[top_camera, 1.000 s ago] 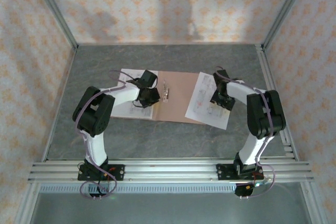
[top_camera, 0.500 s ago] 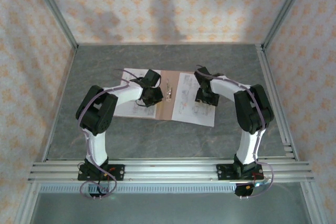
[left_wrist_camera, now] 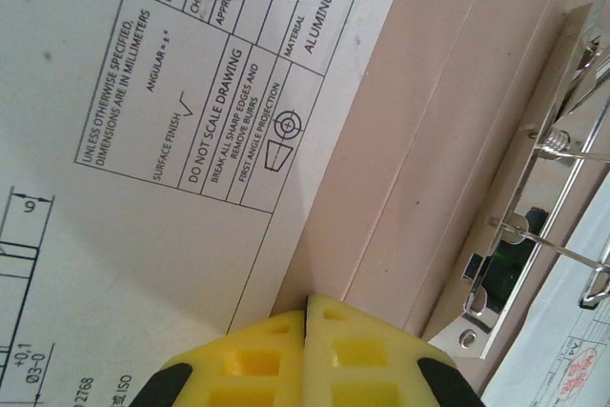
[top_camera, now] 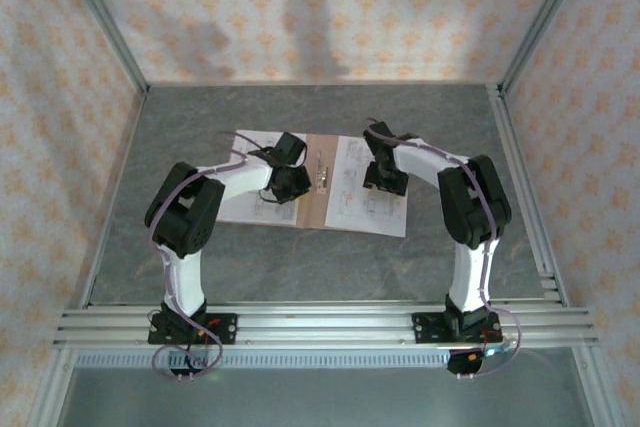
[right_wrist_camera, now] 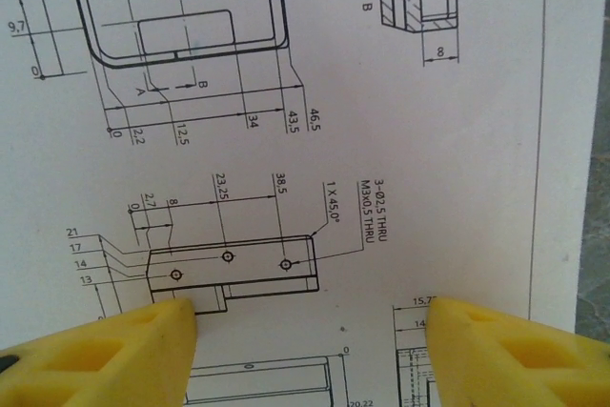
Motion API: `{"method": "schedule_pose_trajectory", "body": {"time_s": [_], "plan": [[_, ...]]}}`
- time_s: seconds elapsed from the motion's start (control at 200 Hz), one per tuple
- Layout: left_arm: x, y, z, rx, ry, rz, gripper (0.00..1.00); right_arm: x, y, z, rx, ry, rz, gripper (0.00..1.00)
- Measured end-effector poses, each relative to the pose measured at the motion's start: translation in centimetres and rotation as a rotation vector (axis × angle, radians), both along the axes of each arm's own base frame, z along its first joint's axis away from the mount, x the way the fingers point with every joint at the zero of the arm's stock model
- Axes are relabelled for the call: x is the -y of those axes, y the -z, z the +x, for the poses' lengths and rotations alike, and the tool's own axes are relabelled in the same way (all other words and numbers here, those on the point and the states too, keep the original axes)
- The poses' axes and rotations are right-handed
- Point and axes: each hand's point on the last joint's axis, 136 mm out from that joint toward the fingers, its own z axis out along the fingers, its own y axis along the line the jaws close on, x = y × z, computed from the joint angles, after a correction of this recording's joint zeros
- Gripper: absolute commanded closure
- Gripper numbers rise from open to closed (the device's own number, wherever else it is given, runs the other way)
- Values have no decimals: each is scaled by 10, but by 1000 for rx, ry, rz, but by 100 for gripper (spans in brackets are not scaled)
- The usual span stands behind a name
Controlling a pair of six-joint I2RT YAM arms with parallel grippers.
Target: Put the files into the folder
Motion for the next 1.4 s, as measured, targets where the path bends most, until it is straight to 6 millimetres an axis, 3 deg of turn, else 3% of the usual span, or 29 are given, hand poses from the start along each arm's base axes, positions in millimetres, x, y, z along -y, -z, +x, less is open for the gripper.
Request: {"method": "schedule_pose_trajectory", "body": {"time_s": [0.961, 1.401], "plan": [[0, 0, 0, -1, 3, 2, 100, -35, -3, 9, 3, -54, 56, 34], [0, 0, 0, -1, 7, 4, 100, -28, -4, 8, -5, -67, 5, 34]]}}
